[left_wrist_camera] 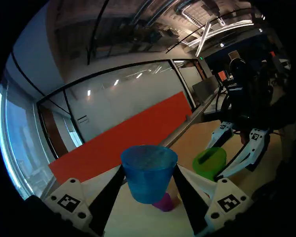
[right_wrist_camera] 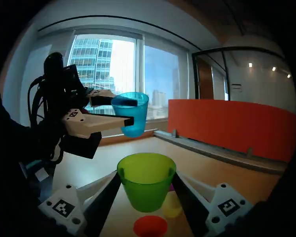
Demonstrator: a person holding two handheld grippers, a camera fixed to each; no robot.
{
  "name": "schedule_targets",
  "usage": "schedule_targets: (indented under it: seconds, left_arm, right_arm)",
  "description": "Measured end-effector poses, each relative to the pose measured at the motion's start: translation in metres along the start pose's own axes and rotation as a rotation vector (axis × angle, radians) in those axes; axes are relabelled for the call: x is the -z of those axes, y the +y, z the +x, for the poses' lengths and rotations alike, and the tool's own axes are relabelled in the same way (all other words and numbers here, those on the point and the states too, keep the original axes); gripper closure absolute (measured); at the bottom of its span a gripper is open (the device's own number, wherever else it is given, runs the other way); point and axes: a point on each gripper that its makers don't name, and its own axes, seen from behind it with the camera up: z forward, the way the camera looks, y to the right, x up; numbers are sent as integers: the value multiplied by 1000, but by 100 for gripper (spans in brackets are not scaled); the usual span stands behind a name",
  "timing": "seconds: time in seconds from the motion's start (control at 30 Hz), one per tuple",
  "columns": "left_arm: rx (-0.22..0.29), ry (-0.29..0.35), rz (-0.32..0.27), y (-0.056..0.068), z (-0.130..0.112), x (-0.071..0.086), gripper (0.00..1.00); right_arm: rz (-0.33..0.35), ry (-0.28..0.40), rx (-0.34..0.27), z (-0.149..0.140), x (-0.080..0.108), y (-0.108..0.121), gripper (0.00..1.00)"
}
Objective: Pour water
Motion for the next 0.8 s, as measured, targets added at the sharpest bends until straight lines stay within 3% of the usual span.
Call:
schedule_targets:
  seconds: [0.8]
  left_arm:
    - [-172, 1, -3, -6, 16, 2, 16]
  right_arm:
    - [56, -6, 3, -2, -18, -20, 10]
